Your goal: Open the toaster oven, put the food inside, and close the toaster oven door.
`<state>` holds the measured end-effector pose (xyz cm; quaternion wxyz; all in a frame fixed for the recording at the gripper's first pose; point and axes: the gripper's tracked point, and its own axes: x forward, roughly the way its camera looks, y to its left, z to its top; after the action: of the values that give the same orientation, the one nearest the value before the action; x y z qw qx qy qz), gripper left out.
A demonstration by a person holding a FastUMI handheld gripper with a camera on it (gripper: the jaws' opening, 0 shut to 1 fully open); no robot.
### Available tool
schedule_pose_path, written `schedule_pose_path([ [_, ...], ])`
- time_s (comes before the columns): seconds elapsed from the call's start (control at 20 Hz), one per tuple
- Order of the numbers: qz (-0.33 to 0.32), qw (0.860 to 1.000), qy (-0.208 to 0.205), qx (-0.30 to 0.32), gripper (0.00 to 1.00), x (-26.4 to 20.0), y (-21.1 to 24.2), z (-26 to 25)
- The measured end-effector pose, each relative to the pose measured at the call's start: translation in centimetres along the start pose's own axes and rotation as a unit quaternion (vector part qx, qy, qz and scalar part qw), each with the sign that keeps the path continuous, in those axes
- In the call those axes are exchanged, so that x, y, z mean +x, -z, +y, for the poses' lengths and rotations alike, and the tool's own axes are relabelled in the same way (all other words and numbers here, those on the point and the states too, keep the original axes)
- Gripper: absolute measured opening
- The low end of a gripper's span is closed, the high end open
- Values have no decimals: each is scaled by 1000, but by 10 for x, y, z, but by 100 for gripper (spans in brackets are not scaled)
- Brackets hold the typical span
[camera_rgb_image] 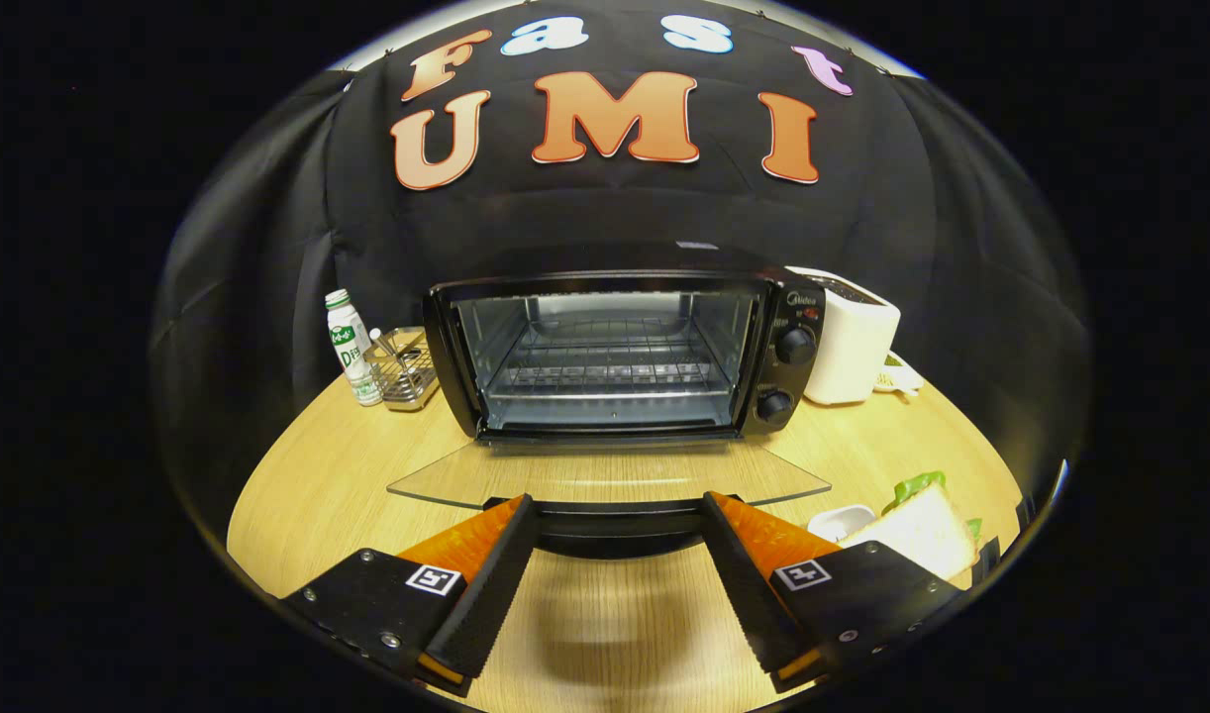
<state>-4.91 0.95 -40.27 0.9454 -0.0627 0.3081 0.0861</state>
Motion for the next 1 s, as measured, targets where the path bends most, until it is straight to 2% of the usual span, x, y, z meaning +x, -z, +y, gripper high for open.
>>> schedule_pose_path([
  [0.3, 37, 999, 1, -6, 100, 11, 43, -3],
  [0.4, 49, 999, 12, -8, 100, 15, 53, -11],
  [0.6, 54, 999, 1, 5, 100, 16, 57, -10],
  [0.7, 56, 998, 2, 6, 100, 13, 51, -13],
  [1.0, 38, 999, -17, -7, 100, -2, -5, -43],
])
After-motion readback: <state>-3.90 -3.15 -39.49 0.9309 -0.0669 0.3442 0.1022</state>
